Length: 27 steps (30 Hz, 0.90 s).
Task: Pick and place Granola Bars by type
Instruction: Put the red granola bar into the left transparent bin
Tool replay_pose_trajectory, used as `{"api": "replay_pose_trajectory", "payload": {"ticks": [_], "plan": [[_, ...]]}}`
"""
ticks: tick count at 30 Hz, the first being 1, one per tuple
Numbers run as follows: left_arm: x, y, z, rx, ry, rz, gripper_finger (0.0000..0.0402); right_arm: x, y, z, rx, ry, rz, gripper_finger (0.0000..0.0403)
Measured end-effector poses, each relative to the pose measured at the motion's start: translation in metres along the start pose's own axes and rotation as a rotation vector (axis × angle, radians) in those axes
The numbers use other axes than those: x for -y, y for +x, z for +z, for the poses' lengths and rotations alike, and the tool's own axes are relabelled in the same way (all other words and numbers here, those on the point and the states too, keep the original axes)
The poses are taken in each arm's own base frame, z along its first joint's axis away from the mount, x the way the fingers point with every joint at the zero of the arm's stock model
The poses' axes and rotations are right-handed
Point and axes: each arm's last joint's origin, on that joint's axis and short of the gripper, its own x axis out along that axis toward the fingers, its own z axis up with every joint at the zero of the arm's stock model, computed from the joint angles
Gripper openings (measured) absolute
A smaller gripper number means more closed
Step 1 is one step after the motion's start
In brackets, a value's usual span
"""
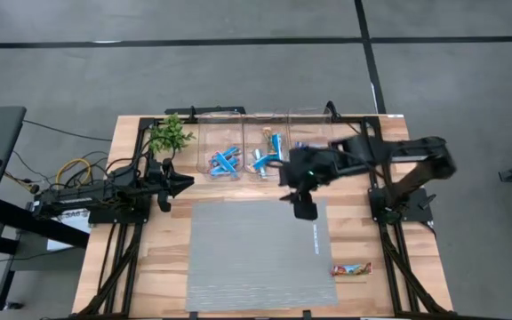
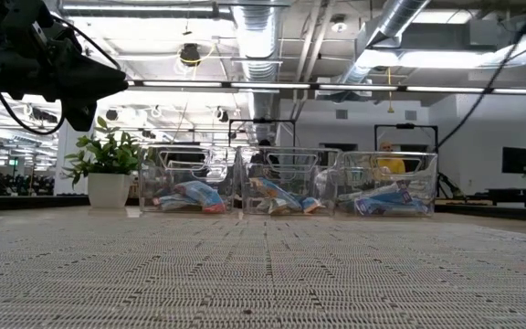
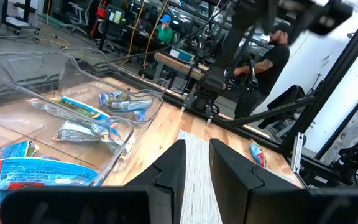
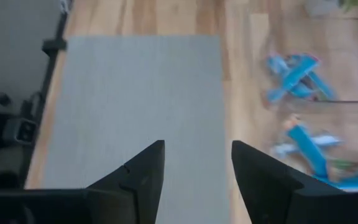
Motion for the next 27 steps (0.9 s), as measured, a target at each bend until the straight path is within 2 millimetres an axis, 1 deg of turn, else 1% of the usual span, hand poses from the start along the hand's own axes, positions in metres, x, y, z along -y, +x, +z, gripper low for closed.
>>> {"api": "replay_pose_trajectory", "payload": {"ticks": [4, 8, 13, 16, 21, 25, 27], "plan": [[0.000, 0.000, 0.000, -0.001, 0.000, 0.000, 0.0063, -0.003, 0.022, -0.040, 0.081, 0.103, 0.066, 0.0176], [0.000, 0.000, 0.000, -0.001, 0.000, 0.000, 0.0063, -0.003, 0.039, -0.084, 0.100, 0.221, 0.140, 0.0177], [0.000, 0.000, 0.000, 0.000, 0.000, -0.001, 0.0063, -0.008, 0.057, -0.141, 0.028, 0.322, 0.174, 0.0176], [0.000, 0.000, 0.000, -0.001, 0.000, 0.000, 0.0063, -0.014, 0.064, -0.170, -0.040, 0.364, 0.196, 0.0176], [0.000, 0.000, 0.000, 0.000, 0.000, 0.000, 0.0063, -0.032, 0.076, -0.209, -0.173, 0.399, 0.235, 0.0179], [0.000, 0.000, 0.000, -0.001, 0.000, 0.000, 0.0063, -0.050, 0.083, -0.235, -0.280, 0.368, 0.276, 0.0182], [0.000, 0.000, 0.000, -0.001, 0.000, 0.000, 0.0063, -0.060, 0.084, -0.246, -0.321, 0.336, 0.298, 0.0185]]}}
